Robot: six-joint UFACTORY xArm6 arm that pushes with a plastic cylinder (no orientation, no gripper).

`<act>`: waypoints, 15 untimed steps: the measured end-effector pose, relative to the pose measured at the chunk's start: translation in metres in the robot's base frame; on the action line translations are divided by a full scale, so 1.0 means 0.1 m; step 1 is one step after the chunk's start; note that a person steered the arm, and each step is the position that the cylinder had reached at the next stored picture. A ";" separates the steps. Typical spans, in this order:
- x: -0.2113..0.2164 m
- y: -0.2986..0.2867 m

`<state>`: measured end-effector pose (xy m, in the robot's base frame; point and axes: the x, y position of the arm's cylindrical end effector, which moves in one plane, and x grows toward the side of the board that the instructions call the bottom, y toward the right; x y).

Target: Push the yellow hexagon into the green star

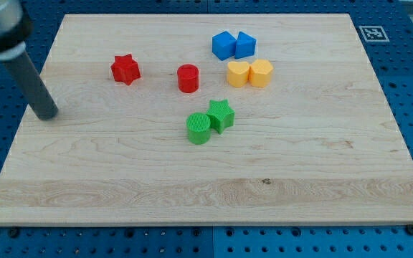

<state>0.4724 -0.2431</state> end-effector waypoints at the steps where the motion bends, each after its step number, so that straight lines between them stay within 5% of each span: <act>1: 0.14 0.41; 3: 0.66 1.85; 4: 0.77 3.06; 5: 0.28 4.31; 6: -0.64 4.68; 7: -1.28 4.51; 9: -1.43 3.53; 15: -0.42 3.29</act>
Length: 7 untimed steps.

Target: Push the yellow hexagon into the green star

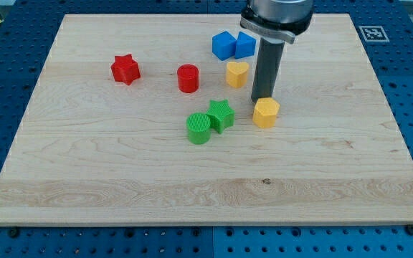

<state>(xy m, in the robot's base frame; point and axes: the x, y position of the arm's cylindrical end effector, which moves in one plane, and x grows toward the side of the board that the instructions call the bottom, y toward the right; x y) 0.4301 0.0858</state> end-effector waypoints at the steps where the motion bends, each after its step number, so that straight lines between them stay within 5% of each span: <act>1: -0.14 0.00; 2: -0.51 0.24; 4: 0.23 1.04; 7: 0.38 0.39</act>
<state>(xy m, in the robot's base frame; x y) 0.4686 0.1250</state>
